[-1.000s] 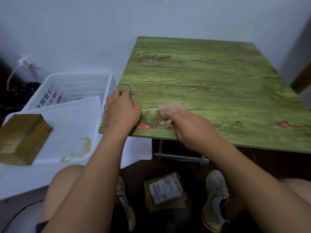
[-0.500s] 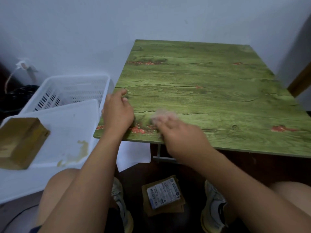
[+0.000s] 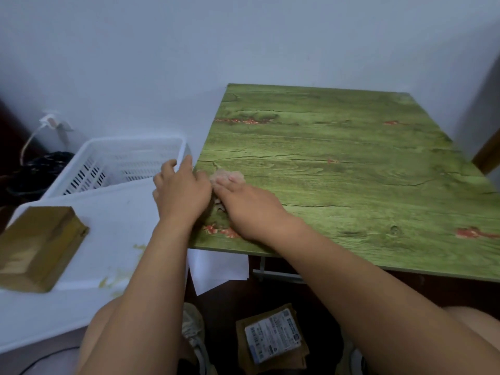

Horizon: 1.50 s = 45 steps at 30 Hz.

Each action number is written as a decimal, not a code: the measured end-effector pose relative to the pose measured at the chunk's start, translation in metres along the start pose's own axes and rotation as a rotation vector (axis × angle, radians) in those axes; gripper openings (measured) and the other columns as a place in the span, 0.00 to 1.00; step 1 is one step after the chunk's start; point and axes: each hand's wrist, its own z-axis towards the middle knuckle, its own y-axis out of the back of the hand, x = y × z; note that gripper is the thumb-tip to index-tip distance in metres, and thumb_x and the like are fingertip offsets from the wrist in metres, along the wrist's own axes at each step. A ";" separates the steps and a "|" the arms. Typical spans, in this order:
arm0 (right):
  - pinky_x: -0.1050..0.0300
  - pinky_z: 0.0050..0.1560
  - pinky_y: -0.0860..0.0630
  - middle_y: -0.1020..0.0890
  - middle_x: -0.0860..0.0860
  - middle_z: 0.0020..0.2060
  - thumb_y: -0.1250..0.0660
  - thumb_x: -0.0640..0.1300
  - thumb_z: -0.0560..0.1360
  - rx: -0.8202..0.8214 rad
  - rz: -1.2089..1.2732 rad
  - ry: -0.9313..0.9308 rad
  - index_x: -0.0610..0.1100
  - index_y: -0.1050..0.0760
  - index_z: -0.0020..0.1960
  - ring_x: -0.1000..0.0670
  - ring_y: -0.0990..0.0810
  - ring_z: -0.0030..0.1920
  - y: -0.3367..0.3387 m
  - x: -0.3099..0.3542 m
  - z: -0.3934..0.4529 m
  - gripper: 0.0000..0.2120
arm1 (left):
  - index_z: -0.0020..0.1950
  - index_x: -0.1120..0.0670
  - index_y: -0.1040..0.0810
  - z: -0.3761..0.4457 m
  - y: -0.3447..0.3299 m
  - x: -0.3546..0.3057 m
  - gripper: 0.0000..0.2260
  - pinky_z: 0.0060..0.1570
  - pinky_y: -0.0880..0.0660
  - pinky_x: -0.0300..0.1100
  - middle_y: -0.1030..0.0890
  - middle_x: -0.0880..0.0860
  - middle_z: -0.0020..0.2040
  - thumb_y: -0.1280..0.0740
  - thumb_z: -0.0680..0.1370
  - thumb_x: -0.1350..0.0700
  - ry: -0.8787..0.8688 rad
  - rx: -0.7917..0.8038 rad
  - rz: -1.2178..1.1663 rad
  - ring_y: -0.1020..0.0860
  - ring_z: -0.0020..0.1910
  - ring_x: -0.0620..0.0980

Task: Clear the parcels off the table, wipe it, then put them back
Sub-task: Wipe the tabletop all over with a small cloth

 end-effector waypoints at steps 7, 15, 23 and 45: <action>0.44 0.60 0.27 0.27 0.36 0.64 0.47 0.37 0.80 0.076 -0.455 -0.344 0.33 0.33 0.69 0.38 0.29 0.64 0.017 0.016 -0.008 0.19 | 0.72 0.59 0.36 0.016 -0.010 0.005 0.23 0.66 0.34 0.55 0.32 0.61 0.71 0.48 0.80 0.49 0.088 0.258 -0.083 0.32 0.69 0.61; 0.50 0.51 0.28 0.26 0.40 0.61 0.47 0.39 0.81 0.070 -0.495 -0.375 0.39 0.29 0.67 0.39 0.27 0.60 0.017 -0.003 0.005 0.17 | 0.71 0.60 0.31 0.022 -0.009 0.000 0.25 0.69 0.37 0.51 0.32 0.60 0.73 0.53 0.83 0.46 0.122 0.236 -0.230 0.33 0.71 0.58; 0.47 0.51 0.27 0.29 0.38 0.66 0.49 0.38 0.82 0.052 -0.438 -0.206 0.36 0.35 0.72 0.38 0.27 0.64 0.020 0.008 -0.004 0.20 | 0.70 0.60 0.29 0.022 -0.012 -0.001 0.26 0.69 0.36 0.52 0.30 0.61 0.72 0.53 0.82 0.45 0.106 0.218 -0.248 0.32 0.69 0.59; 0.50 0.45 0.27 0.30 0.38 0.68 0.52 0.40 0.83 0.111 -0.541 -0.186 0.36 0.42 0.75 0.40 0.27 0.63 0.019 0.006 -0.032 0.22 | 0.69 0.59 0.28 0.016 -0.006 0.000 0.25 0.67 0.35 0.52 0.29 0.61 0.70 0.52 0.83 0.45 0.096 0.191 -0.310 0.30 0.68 0.59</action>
